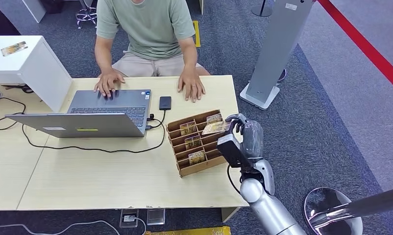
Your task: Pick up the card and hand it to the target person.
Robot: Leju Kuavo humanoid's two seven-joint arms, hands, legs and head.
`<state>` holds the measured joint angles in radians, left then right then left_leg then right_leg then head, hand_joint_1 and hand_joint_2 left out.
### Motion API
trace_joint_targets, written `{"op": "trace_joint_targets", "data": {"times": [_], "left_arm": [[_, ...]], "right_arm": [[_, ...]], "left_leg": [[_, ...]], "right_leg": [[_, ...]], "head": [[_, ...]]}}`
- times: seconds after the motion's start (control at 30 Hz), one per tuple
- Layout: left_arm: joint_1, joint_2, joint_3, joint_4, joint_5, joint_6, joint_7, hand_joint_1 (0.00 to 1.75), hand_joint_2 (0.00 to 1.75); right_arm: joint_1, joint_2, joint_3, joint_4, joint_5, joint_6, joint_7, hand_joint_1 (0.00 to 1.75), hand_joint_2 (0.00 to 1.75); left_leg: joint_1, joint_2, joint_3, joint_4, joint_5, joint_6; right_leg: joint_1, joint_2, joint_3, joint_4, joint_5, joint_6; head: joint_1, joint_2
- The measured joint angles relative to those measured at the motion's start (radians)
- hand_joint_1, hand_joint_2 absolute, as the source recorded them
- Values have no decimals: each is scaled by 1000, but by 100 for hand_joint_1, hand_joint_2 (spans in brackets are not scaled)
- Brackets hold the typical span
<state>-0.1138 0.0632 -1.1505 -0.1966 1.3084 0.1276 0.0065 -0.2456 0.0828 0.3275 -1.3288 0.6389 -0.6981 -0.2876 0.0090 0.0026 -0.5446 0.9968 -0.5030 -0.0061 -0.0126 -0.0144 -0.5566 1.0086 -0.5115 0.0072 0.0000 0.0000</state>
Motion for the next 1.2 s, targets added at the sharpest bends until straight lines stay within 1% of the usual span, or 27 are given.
{"op": "trace_joint_targets", "data": {"times": [0.1,0.17,0.2,0.27,0.37,0.47,0.53,0.6,0.77,0.8,0.9,1.0,1.13,1.2], "left_arm": [[0,4,-7,1,-6,-10,2,0,175],[0,5,-16,2,-13,-17,2,0,175],[-1,6,-20,3,-17,-20,2,0,175],[-2,6,-30,4,-25,-25,3,0,175],[-12,5,-46,5,-37,-27,9,0,175],[-25,3,-59,4,-46,-25,24,0,175],[-31,2,-67,4,-49,-23,35,0,175],[-32,2,-68,4,-49,-23,38,0,175],[-31,2,-70,5,-49,-23,39,0,175],[-31,2,-71,5,-49,-21,42,0,175],[-29,1,-74,7,-47,-18,54,0,175],[-28,-3,-69,8,-42,-19,52,0,175],[-29,-8,-71,8,-40,-28,45,0,175],[-26,-8,-71,10,-35,-27,39,0,175]], "right_arm": [[-55,-39,82,69,88,0,166,175,175],[-123,-56,156,162,139,0,279,175,175],[-161,-57,190,211,153,0,317,175,175],[-242,-49,258,318,161,8,379,175,175],[-397,2,336,527,161,44,448,175,175],[-539,64,378,731,166,86,507,175,175],[-604,92,391,829,162,104,527,175,175],[-622,100,392,859,151,103,522,175,175],[-625,101,402,874,156,103,526,175,175],[-636,106,414,891,167,116,542,175,175],[-688,146,461,978,210,184,618,175,175],[-704,175,492,1021,236,214,650,175,175],[-701,178,503,1026,246,195,641,0,175],[-703,174,485,1017,224,164,611,0,175]], "left_leg": [[0,-1,0,0,0,0],[0,2,0,0,1,1],[0,3,0,0,1,1],[0,5,1,0,1,1],[0,9,1,-1,1,0],[0,11,2,-1,1,0],[0,8,2,-1,1,-1],[0,7,2,-1,1,0],[0,4,3,-2,2,0],[0,4,3,-2,2,0],[0,4,2,-2,2,0],[0,5,1,-1,2,0],[0,4,2,-2,2,0],[0,2,2,-2,2,0]], "right_leg": [[0,-1,0,0,0,1],[0,1,0,-1,1,1],[0,3,0,-1,2,1],[0,5,0,-1,2,1],[0,9,-1,0,3,0],[0,11,-1,0,4,0],[0,8,0,0,3,0],[0,6,1,0,3,0],[0,4,2,-2,3,0],[0,3,2,-2,3,0],[0,4,1,-1,3,0],[0,5,0,0,3,0],[0,4,1,-1,3,-1],[0,2,1,-1,2,0]], "head": [[0,0],[0,0],[0,0],[0,0],[0,0],[0,0],[0,0],[0,0],[0,0],[0,0],[0,0],[0,0],[0,0],[0,0]]}}
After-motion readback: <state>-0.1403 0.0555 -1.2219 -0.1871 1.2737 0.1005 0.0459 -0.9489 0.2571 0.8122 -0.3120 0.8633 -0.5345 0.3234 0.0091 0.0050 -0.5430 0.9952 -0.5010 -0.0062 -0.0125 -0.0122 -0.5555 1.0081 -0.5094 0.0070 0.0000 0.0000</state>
